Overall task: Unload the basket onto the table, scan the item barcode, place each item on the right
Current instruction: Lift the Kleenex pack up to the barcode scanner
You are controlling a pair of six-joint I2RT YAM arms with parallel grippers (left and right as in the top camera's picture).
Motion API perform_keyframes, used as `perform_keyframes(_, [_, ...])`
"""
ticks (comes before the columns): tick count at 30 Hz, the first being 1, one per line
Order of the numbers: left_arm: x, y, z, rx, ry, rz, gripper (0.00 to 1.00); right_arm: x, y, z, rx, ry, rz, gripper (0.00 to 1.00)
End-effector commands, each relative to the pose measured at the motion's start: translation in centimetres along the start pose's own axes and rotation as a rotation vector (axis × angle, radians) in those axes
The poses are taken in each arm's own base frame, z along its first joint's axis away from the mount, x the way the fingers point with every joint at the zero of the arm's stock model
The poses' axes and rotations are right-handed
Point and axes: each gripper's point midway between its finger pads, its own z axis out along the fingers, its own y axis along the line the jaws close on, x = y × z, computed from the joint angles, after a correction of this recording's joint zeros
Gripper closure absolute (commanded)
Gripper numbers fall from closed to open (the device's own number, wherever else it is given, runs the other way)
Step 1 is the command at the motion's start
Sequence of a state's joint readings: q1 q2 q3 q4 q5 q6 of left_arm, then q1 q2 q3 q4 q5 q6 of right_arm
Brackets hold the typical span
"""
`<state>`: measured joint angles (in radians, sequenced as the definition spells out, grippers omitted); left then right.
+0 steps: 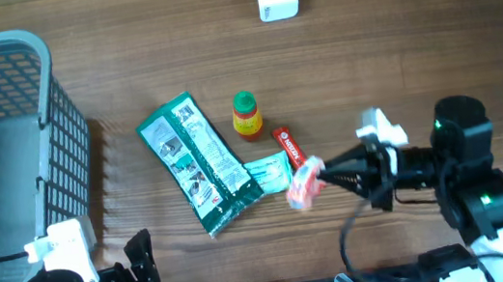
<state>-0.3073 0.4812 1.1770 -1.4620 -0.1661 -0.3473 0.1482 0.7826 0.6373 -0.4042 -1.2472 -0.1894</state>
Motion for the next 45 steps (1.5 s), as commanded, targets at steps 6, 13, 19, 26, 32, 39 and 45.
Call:
perform_keyframes(6, [0.0,0.0,0.1,-0.002,0.001,-0.012,0.0,-0.2,4.5,-0.7,-0.197,-0.044,-0.173,0.96])
perform_keyframes(13, [0.0,0.0,0.1,-0.002,0.001,-0.012,0.0,-0.2,4.5,-0.7,-0.198,-0.037,-0.108,0.96])
perform_keyframes(19, [0.0,0.0,0.1,-0.002,0.001,-0.012,0.0,0.0,3.9,-0.5,-0.193,-0.017,0.053,0.96])
perform_keyframes(26, [0.0,0.0,0.1,-0.002,0.001,-0.012,0.0,-0.8,2.3,0.0,-0.193,0.029,0.625,0.96])
perform_keyframes(32, [0.0,0.0,0.1,-0.002,0.001,-0.012,0.0,-1.9,-1.9,1.0,-0.09,0.025,1.489,0.96])
perform_keyframes(39, [0.0,0.0,0.1,-0.002,0.001,-0.012,0.0,1.5,-9.3,2.5,0.093,-0.073,2.157,0.96])
perform_keyframes(45, [0.0,0.0,0.1,-0.002,0.001,-0.011,0.0,0.7,-18.7,2.5,0.027,-0.242,2.093,0.96])
